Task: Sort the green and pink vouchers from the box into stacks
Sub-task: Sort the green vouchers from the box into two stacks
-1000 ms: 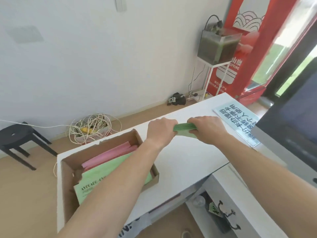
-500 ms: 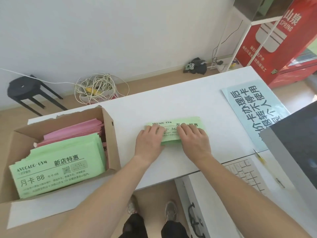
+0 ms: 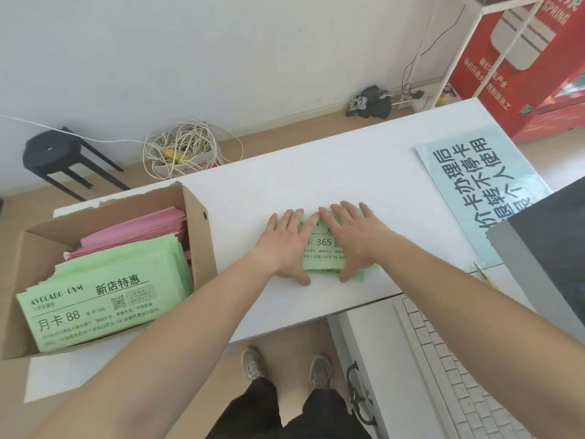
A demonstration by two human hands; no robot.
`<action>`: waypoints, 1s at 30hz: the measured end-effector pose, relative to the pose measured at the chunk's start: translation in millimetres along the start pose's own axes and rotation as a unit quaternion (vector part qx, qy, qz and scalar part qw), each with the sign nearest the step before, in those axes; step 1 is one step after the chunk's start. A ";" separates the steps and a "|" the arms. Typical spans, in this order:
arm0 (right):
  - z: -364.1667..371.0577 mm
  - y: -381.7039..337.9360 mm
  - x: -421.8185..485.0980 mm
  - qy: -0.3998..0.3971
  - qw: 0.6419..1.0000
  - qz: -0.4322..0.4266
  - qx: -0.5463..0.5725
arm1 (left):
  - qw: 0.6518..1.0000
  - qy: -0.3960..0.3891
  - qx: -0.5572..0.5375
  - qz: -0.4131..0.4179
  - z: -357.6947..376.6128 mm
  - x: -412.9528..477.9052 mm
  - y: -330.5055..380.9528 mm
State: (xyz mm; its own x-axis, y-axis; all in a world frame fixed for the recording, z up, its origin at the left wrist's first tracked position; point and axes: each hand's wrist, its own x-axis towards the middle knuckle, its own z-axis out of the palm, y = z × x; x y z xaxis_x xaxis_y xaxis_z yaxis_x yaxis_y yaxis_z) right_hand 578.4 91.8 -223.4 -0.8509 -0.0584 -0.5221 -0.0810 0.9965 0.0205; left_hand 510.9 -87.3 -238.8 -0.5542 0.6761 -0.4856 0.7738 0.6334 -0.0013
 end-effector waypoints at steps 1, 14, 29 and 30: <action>2.6 0.4 1.0 0.011 1.000 -0.001 -0.008 | 1.000 0.012 -0.001 0.002 -1.5 2.3 -1.5; 15.3 -2.3 -6.0 0.060 0.998 -0.004 0.002 | 0.996 0.081 0.028 0.029 5.3 -9.6 -15.0; -7.4 1.6 -3.0 0.020 0.999 -0.016 0.026 | 0.992 0.123 -0.029 -0.012 -5.2 -34.7 -19.7; -9.3 2.0 -2.2 0.021 0.999 -0.015 0.028 | 0.992 0.123 -0.037 -0.014 -9.6 -34.4 -22.0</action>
State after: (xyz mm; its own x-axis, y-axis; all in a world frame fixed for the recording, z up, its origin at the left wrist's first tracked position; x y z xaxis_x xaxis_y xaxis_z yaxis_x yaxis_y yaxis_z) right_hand 575.3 93.3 -214.3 -0.8700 -0.0890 -0.4849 -0.0777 0.9960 -0.0435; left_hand 510.0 -120.9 -213.7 -0.6397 0.7241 -0.2580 0.7380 0.6724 0.0573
